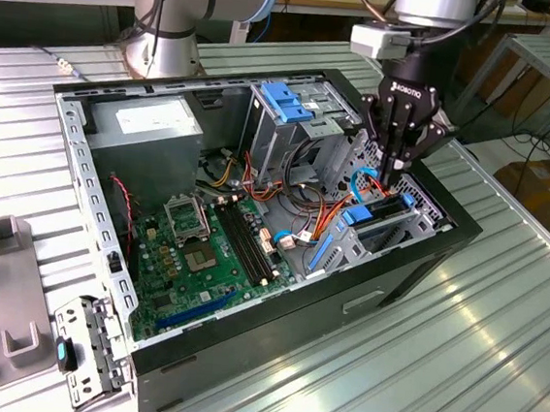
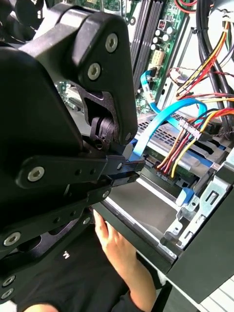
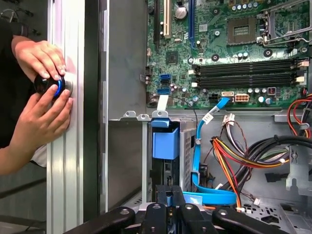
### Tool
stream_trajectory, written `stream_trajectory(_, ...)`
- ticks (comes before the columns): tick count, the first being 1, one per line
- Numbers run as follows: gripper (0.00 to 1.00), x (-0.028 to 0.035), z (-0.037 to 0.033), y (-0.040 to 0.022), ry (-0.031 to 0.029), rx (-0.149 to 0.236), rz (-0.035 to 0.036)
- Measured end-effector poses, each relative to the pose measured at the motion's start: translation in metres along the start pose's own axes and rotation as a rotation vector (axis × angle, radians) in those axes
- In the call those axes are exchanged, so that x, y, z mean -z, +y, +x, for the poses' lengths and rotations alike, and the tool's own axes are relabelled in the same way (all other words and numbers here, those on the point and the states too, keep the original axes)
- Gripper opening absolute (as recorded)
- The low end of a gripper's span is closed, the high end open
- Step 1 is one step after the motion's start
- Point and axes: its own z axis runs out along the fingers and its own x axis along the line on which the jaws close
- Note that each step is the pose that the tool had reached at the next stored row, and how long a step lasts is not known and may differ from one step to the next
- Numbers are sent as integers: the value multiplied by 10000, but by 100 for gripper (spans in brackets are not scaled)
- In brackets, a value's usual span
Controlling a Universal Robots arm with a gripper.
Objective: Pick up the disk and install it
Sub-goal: 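Insert the second disk wire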
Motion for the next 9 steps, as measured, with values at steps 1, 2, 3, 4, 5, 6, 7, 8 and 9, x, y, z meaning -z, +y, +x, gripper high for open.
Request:
stream_trajectory(1, 16, -11, 17, 0, -76, 2, 0)
stream_trajectory(2, 16, -21, 33, 0, -153, 3, 1)
stream_trajectory(3, 16, -31, 47, 0, -224, 4, 2)
stream_trajectory(4, 16, -41, 60, 0, -295, 6, 2)
stream_trajectory(5, 16, -50, 74, -1, -364, 7, 2)
stream_trajectory(6, 16, -61, 89, 0, -445, 8, 2)
stream_trajectory(7, 16, -72, 102, -1, -522, 9, 3)
stream_trajectory(8, 16, -82, 115, -1, -600, 10, 3)
stream_trajectory(9, 16, -91, 127, -1, -669, 12, 4)
